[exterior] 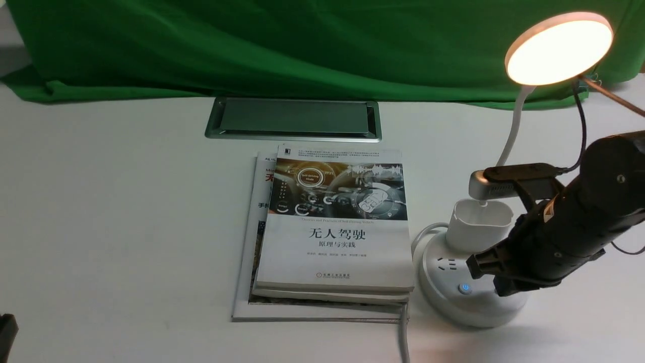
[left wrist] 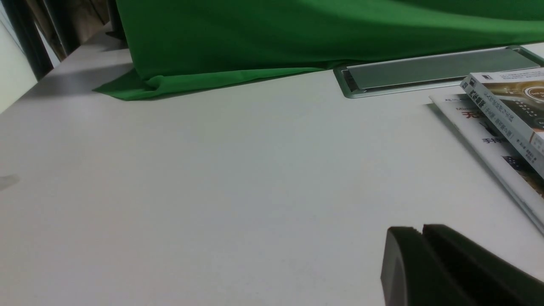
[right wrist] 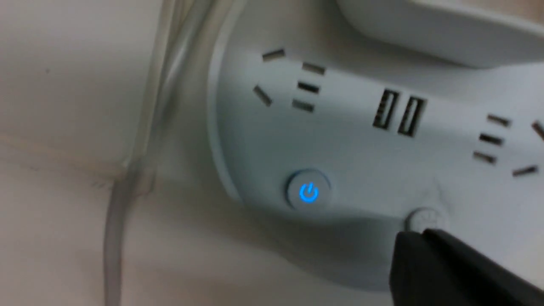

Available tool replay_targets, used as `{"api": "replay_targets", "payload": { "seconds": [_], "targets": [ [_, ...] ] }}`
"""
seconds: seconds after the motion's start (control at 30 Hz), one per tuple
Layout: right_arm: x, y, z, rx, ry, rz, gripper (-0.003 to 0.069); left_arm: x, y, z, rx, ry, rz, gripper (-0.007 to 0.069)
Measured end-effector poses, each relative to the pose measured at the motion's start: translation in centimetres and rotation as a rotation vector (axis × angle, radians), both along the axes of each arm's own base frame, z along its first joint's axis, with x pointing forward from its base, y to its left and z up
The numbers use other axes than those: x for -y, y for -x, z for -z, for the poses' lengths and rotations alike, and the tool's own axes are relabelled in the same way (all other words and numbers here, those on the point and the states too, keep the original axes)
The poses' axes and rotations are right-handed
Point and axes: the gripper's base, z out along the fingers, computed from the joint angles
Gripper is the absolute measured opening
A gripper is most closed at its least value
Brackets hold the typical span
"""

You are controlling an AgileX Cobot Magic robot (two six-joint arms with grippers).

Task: Turn off the desk lamp on the white desktop by hand.
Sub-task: 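Press the power button on the lamp base to turn the lamp off with the right gripper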

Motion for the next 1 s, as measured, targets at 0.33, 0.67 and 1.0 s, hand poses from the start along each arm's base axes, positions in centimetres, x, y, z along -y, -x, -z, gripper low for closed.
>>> {"api": "replay_targets", "payload": {
  "seconds": [0.33,0.67,1.0],
  "targets": [
    [0.4,-1.1,0.6,0.029,-0.006,0.025,0.0044,0.0,0.0,0.0,0.0,0.0,0.0,0.002],
    [0.3,-1.8,1.6,0.006,0.003,0.024,0.0044,0.0,0.0,0.0,0.0,0.0,0.0,0.002],
    [0.5,-1.3,-0.2,0.068,-0.015,0.011,0.0043,0.0,0.0,0.0,0.0,0.0,0.0,0.002]
  ]
}}
